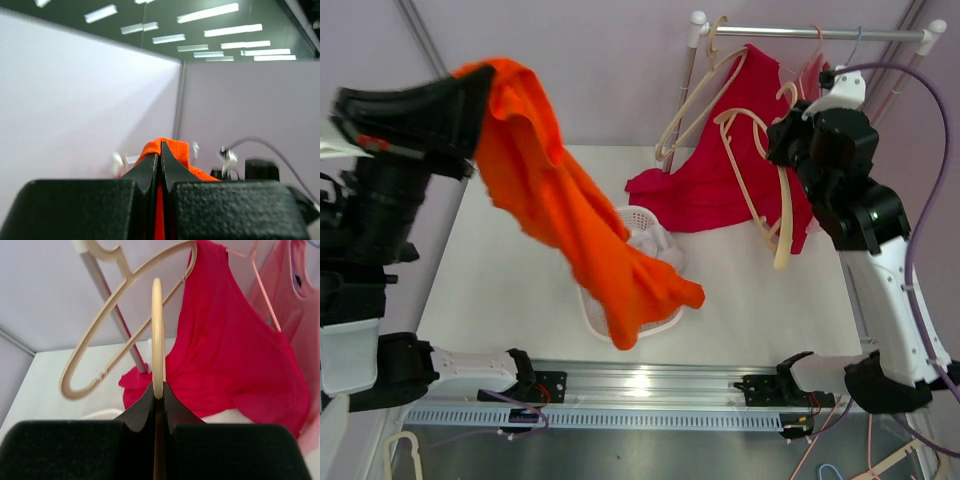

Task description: Remove the t-shirt from the hanger

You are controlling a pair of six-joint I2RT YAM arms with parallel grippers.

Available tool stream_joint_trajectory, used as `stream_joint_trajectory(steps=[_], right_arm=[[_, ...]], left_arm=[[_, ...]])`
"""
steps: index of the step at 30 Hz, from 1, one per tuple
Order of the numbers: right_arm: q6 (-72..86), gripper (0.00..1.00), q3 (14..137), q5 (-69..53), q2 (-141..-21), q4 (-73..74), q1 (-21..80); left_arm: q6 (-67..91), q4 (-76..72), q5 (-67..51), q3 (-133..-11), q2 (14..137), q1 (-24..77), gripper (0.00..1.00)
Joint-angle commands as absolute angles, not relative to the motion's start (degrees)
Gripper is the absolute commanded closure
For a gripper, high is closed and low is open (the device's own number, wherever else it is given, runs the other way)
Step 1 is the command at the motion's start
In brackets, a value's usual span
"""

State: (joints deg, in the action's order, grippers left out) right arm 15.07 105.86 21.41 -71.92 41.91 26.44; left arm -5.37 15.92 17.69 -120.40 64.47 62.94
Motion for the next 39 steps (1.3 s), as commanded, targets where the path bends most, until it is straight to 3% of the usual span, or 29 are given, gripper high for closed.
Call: stream_joint_trajectory(steps=[1,13,20,28,31,39], right_arm=[[11.86,1.0,112.13,15.74,-77.15,32.34,22.68],[7.12,1.0,126.98,9.4,-93.59,27.43,18.2],[5.54,1.0,136.74,12.74,-100.98,27.33,16.08],[4.13,1.0,136.67,15.38,-104.23,23.04,16.0],[3.26,1.0,136.5,16.08,-106.17,21.1,16.0],[1.41,1.0,139.21,16.0,-113.28,18.54,15.38]], left_arm=[[-14.5,20.98,11.44,-131.38,73.53,58.21,0.99],[-12.13,21.01,-1.39,-133.77,78.84,50.72,0.99],[-13.09,19.25,-2.37,-136.84,79.45,50.01,0.99],[-14.41,18.28,-1.67,-133.6,77.61,49.04,0.99],[-13.8,18.63,-0.36,-127.72,75.94,48.96,0.99],[7.54,15.04,12.82,-89.53,63.56,48.87,0.99]])
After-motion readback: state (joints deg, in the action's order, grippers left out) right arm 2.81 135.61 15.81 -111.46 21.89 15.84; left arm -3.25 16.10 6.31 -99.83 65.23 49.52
